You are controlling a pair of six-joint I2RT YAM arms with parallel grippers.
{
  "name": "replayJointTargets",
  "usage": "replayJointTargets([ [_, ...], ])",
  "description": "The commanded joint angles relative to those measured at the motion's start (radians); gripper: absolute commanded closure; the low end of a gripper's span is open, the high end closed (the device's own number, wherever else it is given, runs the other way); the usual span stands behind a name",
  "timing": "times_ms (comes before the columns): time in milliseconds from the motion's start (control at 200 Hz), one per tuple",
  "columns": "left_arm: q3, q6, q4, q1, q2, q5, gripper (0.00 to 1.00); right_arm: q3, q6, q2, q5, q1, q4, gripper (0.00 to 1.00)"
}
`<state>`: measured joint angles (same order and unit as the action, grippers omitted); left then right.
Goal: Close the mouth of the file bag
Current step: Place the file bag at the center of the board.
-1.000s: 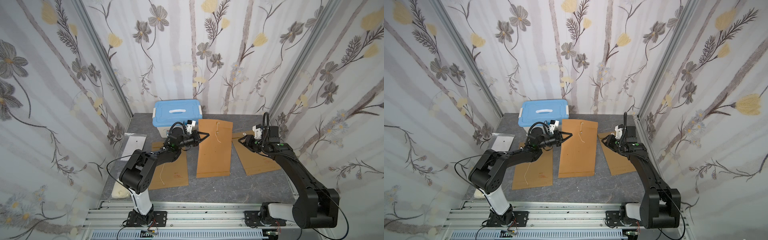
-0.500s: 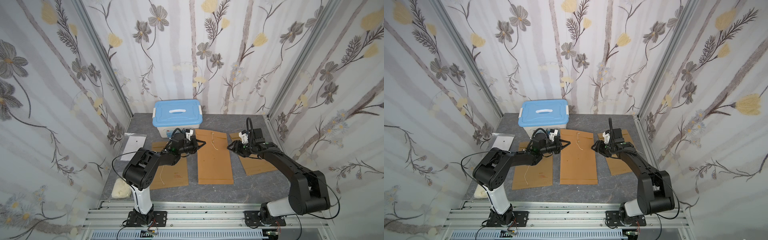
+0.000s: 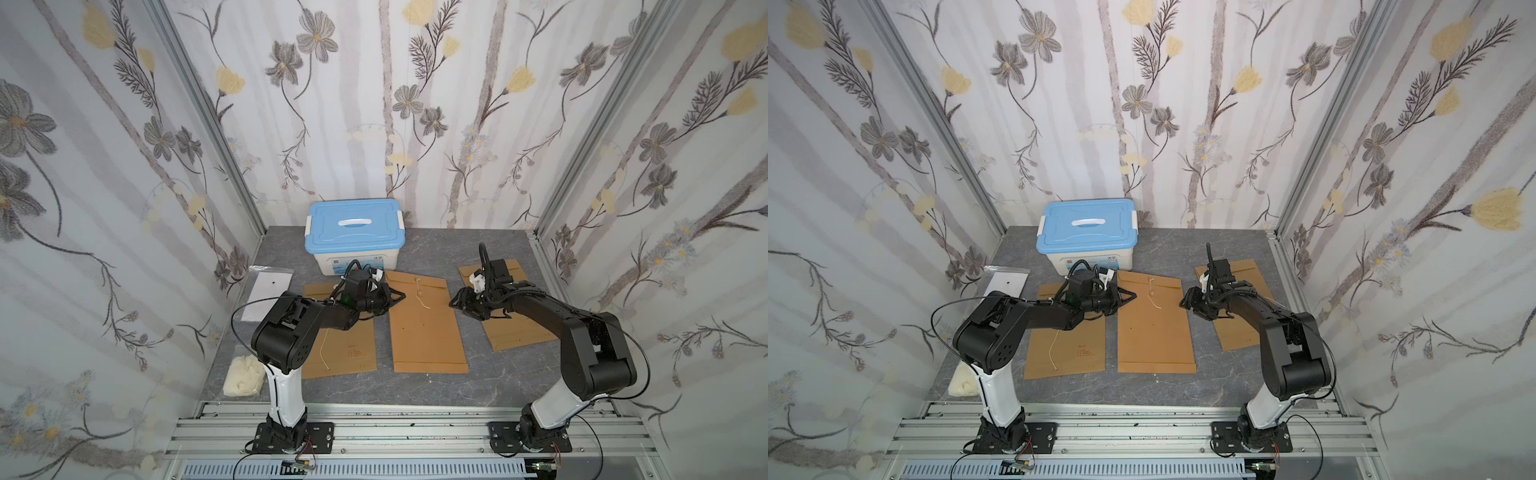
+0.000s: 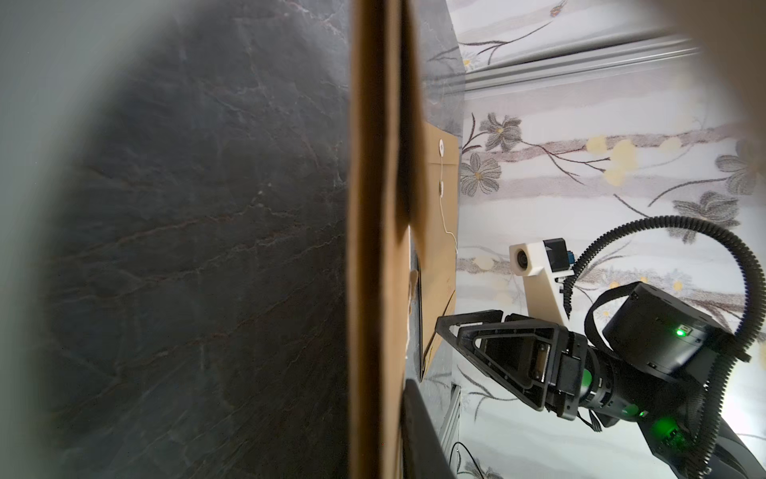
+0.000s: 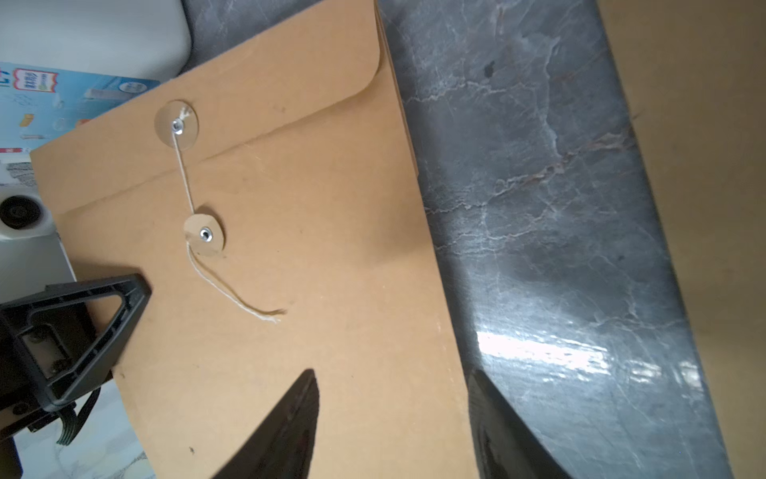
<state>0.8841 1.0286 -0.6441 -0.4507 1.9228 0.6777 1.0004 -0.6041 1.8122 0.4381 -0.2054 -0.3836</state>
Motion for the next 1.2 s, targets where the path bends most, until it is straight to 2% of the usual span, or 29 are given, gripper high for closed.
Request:
replayJointTargets([
  [0,0.020,-0.034,0.076,0.004,0.018,-0.020,0.85,0.010,0.003,0.017,-0.012,0.000,-0.010,0.41],
  [135,0.031,-0.020,0.080,0.013,0.046,-0.021,0.85,0.030,0.017,0.040,-0.026,0.000,-0.048,0.42],
  [225,0.035,-0.025,0.097,0.014,0.045,-0.027,0.81,0.049,0.027,0.054,-0.055,0.000,-0.085,0.42],
  [305,0.043,-0.047,0.143,0.014,0.038,-0.040,0.74,0.060,0.033,0.056,-0.074,0.000,-0.111,0.42],
  [385,0.061,-0.073,0.215,0.015,0.031,-0.057,0.58,0.064,0.032,0.056,-0.070,0.000,-0.114,0.42],
  [610,0.084,-0.079,0.273,0.017,0.041,-0.071,0.45,0.066,0.037,0.053,-0.075,0.000,-0.121,0.42],
  [854,0.109,-0.127,0.380,0.017,0.023,-0.108,0.25,0.065,0.046,0.047,-0.070,0.001,-0.120,0.42],
  [969,0.132,-0.158,0.482,0.015,0.001,-0.156,0.14,0.067,0.048,0.046,-0.079,0.001,-0.123,0.42],
  [1109,0.161,-0.190,0.591,0.012,-0.019,-0.206,0.06,0.075,0.053,0.036,-0.123,0.000,-0.146,0.42],
  [1194,0.194,-0.231,0.697,-0.002,-0.041,-0.275,0.02,0.082,0.063,0.026,-0.155,0.000,-0.165,0.42],
])
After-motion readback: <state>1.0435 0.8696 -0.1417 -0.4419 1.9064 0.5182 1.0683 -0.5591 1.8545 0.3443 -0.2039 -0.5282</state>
